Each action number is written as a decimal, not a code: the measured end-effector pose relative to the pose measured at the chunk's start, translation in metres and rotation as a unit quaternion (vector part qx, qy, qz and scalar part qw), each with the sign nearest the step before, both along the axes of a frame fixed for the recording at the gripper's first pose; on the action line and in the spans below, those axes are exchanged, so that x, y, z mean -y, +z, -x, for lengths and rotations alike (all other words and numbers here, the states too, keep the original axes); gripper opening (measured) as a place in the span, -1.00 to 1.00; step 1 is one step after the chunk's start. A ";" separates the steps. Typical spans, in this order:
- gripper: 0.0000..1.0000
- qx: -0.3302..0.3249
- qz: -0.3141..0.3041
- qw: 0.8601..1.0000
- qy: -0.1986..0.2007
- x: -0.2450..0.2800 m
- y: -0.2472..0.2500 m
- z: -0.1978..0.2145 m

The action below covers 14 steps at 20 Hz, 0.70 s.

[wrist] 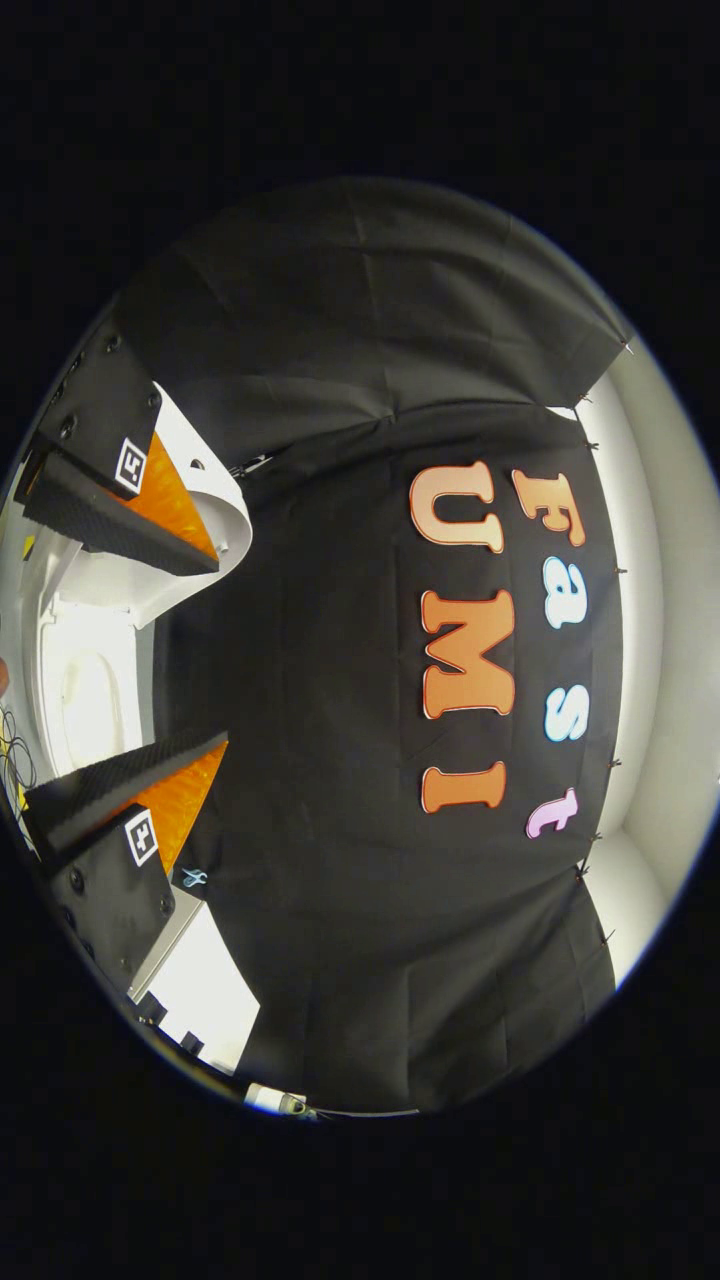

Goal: Open the toilet lid.

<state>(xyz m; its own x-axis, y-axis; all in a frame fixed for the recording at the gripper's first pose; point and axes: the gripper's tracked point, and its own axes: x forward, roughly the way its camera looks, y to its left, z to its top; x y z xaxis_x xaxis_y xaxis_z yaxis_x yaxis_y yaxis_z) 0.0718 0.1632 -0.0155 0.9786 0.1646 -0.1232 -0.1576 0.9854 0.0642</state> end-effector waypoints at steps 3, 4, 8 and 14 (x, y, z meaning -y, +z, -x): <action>0.97 -0.002 0.002 1.000 0.000 0.000 -0.001 0.002; 0.97 -0.001 0.003 1.000 0.001 0.000 -0.001 0.002; 0.97 -0.002 0.012 1.000 0.005 0.000 -0.001 0.003; 0.97 -0.013 0.009 1.000 0.014 0.021 -0.003 0.000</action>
<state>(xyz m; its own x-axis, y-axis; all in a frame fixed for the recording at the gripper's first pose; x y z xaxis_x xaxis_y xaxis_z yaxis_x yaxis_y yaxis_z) 0.0722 0.1425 -0.0181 0.9699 0.1897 -0.1528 -0.1839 0.9816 0.0509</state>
